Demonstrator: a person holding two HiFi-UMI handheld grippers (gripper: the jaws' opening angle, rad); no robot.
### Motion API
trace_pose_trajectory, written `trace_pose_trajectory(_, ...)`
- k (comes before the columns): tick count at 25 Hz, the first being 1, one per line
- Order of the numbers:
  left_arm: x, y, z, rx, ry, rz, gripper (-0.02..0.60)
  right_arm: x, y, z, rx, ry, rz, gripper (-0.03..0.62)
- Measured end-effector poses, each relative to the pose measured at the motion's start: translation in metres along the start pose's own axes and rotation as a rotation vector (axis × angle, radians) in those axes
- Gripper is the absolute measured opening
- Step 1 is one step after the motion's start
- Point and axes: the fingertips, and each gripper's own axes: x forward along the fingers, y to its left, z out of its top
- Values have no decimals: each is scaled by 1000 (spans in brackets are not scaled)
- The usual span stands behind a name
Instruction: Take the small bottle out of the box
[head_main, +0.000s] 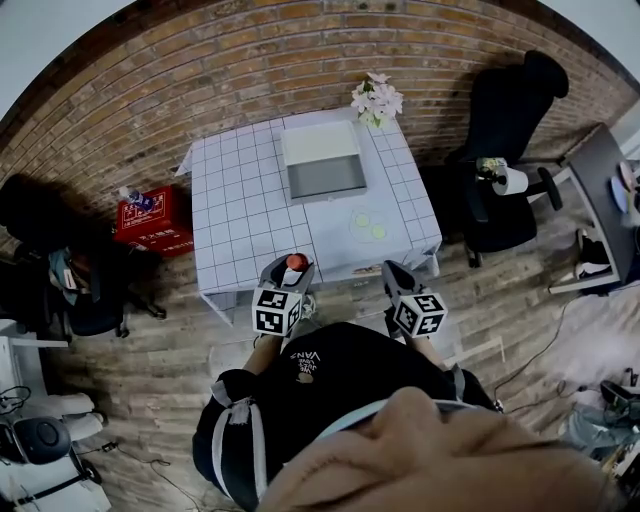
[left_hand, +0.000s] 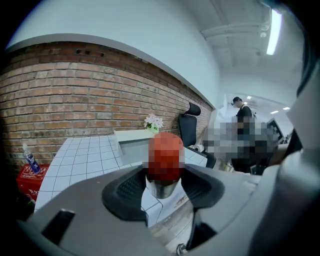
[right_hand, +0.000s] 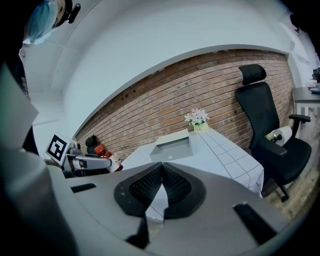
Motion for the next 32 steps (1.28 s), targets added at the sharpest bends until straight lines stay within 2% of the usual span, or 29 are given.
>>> trace_pose_trajectory(13,-5,-23,-15,-20,20,-19,222,-10,-2,-10,-34,44,-13,3)
trace_pose_trajectory(32,-11,-38,-23,-7,31,-27,222,-20,-1,-14,-50,41,-20,3)
